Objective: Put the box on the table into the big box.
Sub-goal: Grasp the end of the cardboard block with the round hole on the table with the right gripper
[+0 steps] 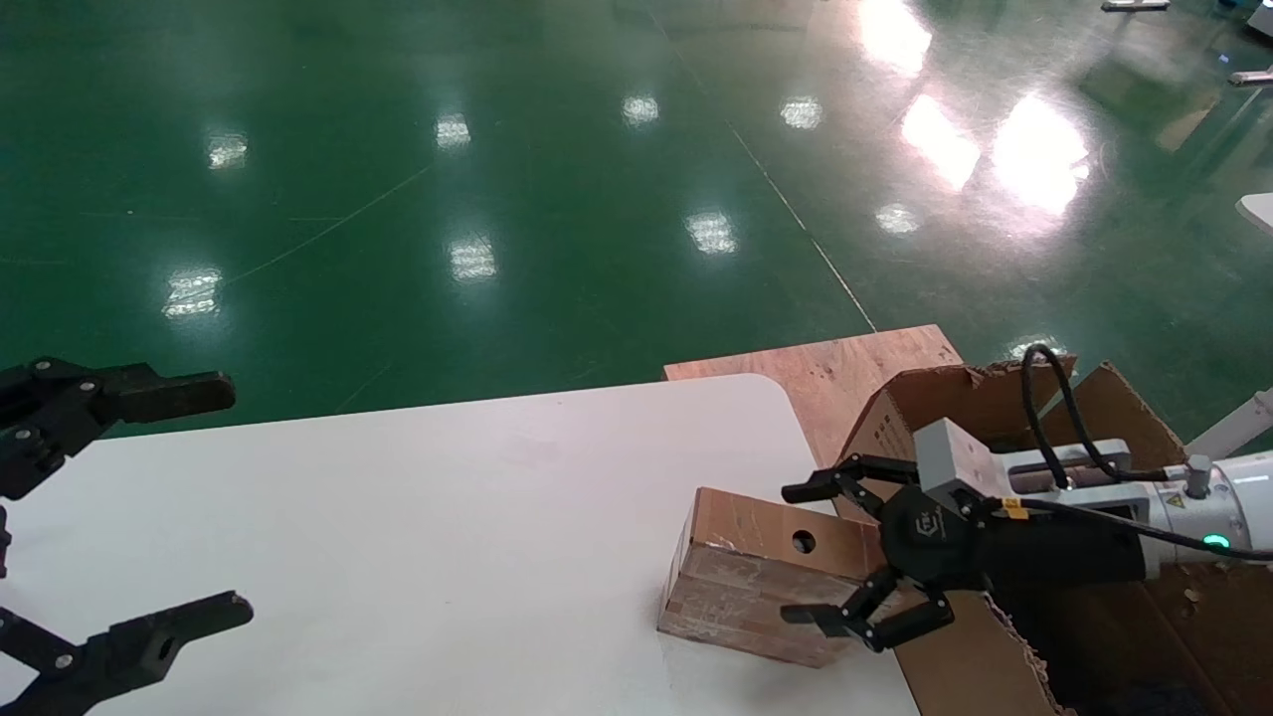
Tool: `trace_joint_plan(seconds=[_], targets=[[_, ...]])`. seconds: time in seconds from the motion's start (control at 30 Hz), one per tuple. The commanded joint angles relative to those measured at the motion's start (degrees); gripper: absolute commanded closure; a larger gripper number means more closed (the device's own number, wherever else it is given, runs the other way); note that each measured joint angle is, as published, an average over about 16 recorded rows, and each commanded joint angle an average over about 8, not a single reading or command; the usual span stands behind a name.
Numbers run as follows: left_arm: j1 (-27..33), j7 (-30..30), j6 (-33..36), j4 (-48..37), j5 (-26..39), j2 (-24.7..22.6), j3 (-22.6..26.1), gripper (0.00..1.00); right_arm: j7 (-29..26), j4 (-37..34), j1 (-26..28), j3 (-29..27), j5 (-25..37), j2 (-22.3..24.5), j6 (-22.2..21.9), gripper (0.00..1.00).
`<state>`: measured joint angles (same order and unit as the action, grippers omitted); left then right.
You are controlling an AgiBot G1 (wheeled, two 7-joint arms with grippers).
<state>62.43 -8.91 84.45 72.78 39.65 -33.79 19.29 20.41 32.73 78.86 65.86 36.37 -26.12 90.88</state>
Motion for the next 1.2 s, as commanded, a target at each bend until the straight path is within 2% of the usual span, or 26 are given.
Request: trace_joint_plan(seconds=[0.03, 0.6, 1.2], targets=[[0.00, 0.00, 0.00, 0.00, 0.00, 0.00, 0.00, 0.00, 0.32, -0.58, 0.80, 0.23, -0.14, -0.45, 0.02, 0.00], [0.01, 0.01, -0.01, 0.00, -0.01, 0.01, 0.02, 0.00, 0.05, -0.36, 4.21, 4.93, -0.85, 0.28, 0.21, 0.00], [0.01, 0.02, -0.02, 0.00, -0.03, 0.02, 0.04, 0.00, 0.10, -3.04, 8.35, 10.28, -0.05, -1.05, 0.14, 0.00]])
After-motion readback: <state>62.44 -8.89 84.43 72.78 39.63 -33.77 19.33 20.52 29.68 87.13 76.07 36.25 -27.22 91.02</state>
